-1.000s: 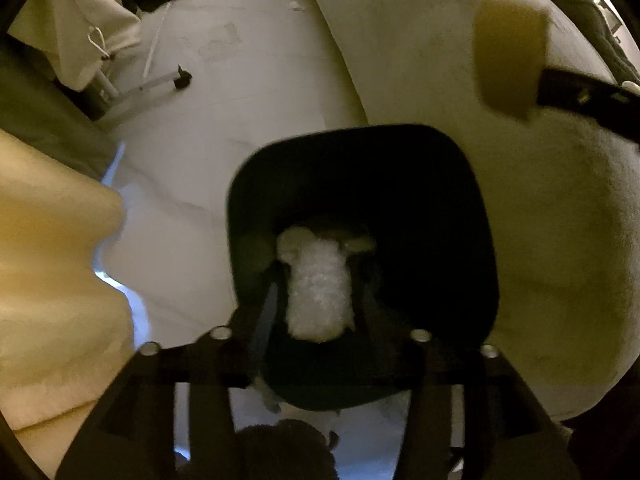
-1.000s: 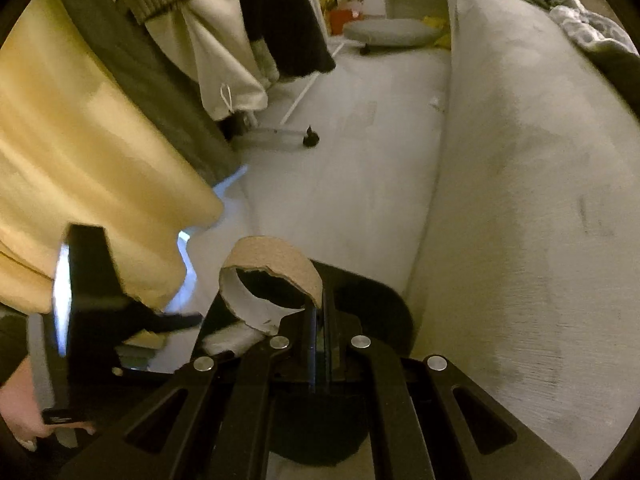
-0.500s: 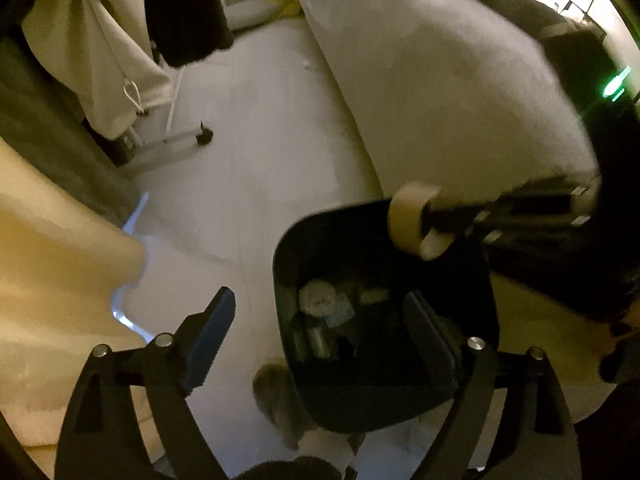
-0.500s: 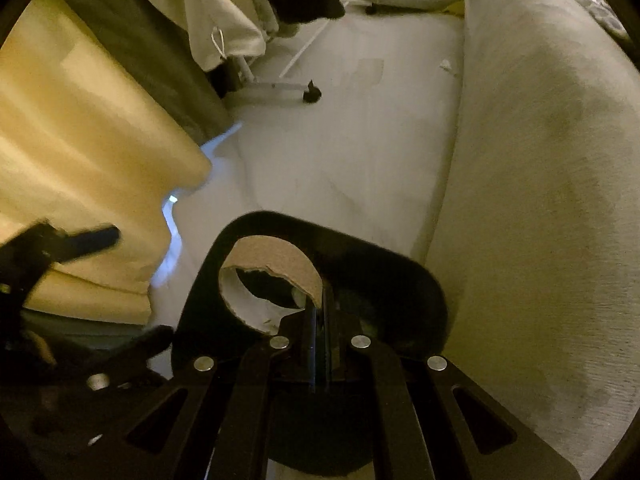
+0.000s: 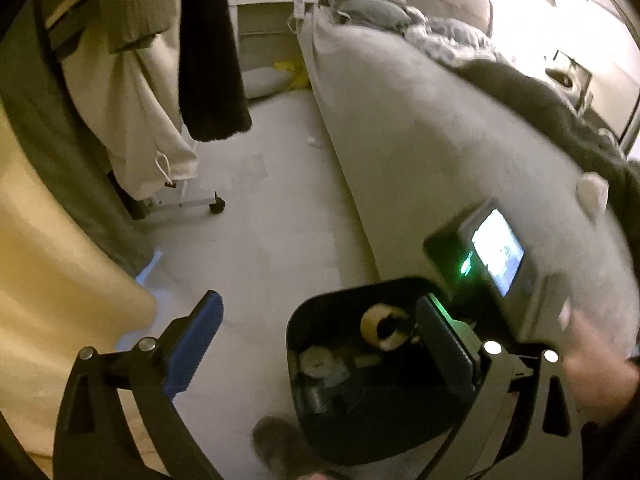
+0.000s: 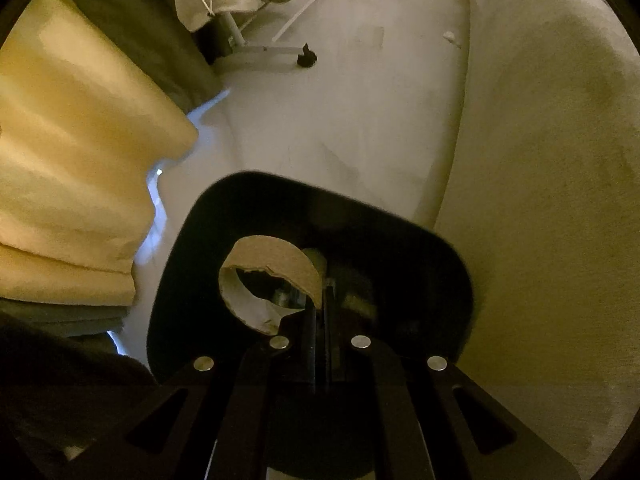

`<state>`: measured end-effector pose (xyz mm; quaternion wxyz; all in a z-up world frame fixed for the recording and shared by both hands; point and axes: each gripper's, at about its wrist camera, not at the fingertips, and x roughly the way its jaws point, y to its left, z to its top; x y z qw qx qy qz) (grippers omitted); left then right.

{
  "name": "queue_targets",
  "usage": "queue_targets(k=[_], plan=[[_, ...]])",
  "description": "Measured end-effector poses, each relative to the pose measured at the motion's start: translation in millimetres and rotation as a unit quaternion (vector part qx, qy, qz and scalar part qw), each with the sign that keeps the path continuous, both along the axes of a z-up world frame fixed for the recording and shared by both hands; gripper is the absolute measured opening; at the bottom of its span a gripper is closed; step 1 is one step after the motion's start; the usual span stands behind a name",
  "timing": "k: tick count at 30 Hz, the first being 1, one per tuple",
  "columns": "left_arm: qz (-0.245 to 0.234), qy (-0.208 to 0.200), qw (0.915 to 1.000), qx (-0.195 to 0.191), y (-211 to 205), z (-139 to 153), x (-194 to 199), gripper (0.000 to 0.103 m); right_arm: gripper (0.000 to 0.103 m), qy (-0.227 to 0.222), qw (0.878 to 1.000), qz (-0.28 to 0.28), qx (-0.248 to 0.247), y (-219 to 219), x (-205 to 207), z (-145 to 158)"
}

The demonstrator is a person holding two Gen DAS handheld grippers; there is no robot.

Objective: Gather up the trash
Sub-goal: 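Lower the brown tape roll into the black bin and open the right tool, then return both tools over the bed toward the white tissue ball and black pack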

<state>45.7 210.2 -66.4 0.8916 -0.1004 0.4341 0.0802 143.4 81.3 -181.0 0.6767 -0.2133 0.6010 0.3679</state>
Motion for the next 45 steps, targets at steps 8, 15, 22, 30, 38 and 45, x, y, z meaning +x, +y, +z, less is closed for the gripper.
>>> queue_targets(k=[8, 15, 22, 30, 38, 45], plan=[[0.019, -0.032, 0.9993, -0.001, 6.6, 24.0, -4.0, 0.1, 0.003, 0.018, 0.999, 0.019, -0.024, 7.2, -14.2, -17.2], [0.015, -0.068, 0.9975, 0.014, 3.3, 47.8, -7.9, 0.1, 0.008, 0.025, 0.999, 0.016, -0.03, 6.0, -14.3, -18.9], [0.013, -0.106, 0.9939, 0.027, 0.6, 68.9, -11.2, 0.1, 0.064, 0.0, 1.0, 0.014, -0.014, 2.4, -14.3, -1.2], [0.02, -0.143, 0.9892, 0.029, 0.4, 88.2, -13.4, 0.1, 0.065, -0.045, 0.998, 0.028, 0.03, 1.9, -14.7, 43.8], [0.016, -0.162, 0.9865, 0.016, -9.2, 103.6, -10.2, 0.1, 0.074, -0.111, 0.989, 0.023, 0.093, -18.3, -7.9, 98.6], [-0.009, -0.188, 0.9807, 0.053, -37.0, 116.6, -7.3, 0.1, 0.079, -0.172, 0.975, -0.003, 0.141, -60.8, 4.2, 141.3]])
